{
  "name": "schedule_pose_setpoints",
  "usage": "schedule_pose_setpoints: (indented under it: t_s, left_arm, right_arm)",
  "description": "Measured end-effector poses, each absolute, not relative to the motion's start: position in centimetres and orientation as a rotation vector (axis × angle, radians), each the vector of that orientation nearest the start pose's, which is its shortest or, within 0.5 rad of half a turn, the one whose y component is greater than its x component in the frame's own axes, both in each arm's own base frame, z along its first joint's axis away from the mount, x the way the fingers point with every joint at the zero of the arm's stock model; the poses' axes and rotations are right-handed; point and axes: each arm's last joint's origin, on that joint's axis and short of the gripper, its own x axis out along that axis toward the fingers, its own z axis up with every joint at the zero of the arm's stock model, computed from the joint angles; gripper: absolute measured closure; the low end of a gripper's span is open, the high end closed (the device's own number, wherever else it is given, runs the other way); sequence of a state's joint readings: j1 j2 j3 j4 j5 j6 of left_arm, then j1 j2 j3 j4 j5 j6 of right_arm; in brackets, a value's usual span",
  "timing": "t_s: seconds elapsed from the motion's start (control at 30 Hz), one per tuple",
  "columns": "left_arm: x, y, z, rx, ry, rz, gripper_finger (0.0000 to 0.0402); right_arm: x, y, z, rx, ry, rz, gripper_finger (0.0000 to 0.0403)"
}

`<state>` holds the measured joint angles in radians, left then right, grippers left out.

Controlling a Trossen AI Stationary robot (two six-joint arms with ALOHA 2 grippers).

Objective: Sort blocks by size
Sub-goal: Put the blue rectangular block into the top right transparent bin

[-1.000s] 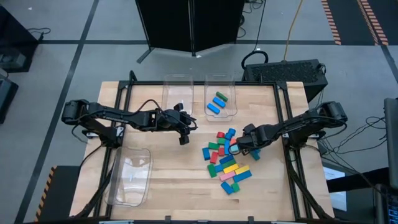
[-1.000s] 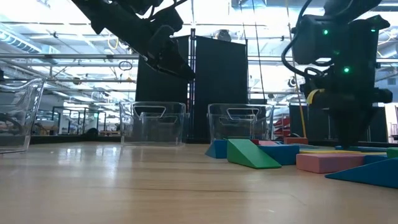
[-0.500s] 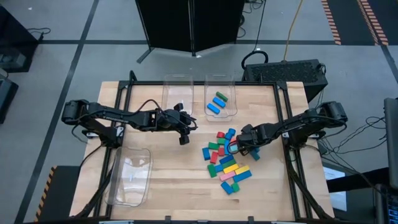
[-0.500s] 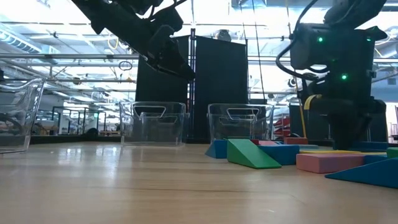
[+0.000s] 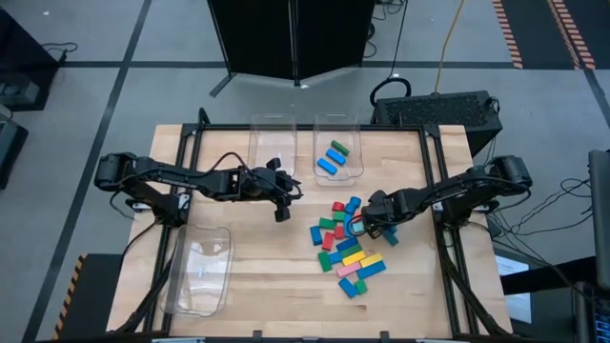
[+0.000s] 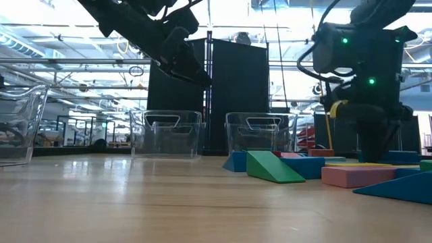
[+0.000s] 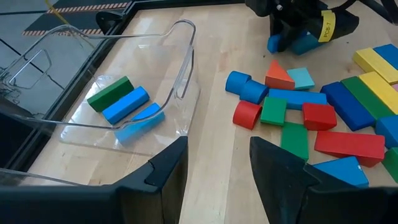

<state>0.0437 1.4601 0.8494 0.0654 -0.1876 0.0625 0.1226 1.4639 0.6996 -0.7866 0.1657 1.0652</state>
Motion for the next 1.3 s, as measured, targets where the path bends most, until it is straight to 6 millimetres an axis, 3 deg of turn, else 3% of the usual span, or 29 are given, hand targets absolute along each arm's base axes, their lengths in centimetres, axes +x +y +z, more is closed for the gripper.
schedule_pose_setpoints:
  t_s: [0.4, 0.67, 1.0, 1.13, 1.3]
  left_arm:
    - [30.8, 1.9, 22.5, 0.103, 0.551, 0.212, 0.0228]
    - [30.7, 1.9, 22.3, 0.099, 0.566, 0.212, 0.0228]
    - [30.4, 1.9, 22.0, 0.06, 0.608, 0.223, 0.0228]
    - [30.5, 1.9, 22.0, 0.056, 0.603, 0.224, 0.0228]
    - [30.5, 1.9, 22.1, 0.057, 0.598, 0.224, 0.0228]
  right_arm:
    - [24.9, 1.3, 18.9, 0.571, 1.189, -0.715, 0.0354]
    - [27.2, -0.5, 23.0, 0.524, 1.069, -0.664, 0.0353]
    - [28.8, -6.4, 27.8, 0.444, 0.842, -0.729, 0.0352]
    - [28.8, -9.5, 27.9, 0.458, 0.785, -0.763, 0.0352]
    - [28.9, -13.0, 26.6, 0.487, 0.786, -0.809, 0.0352]
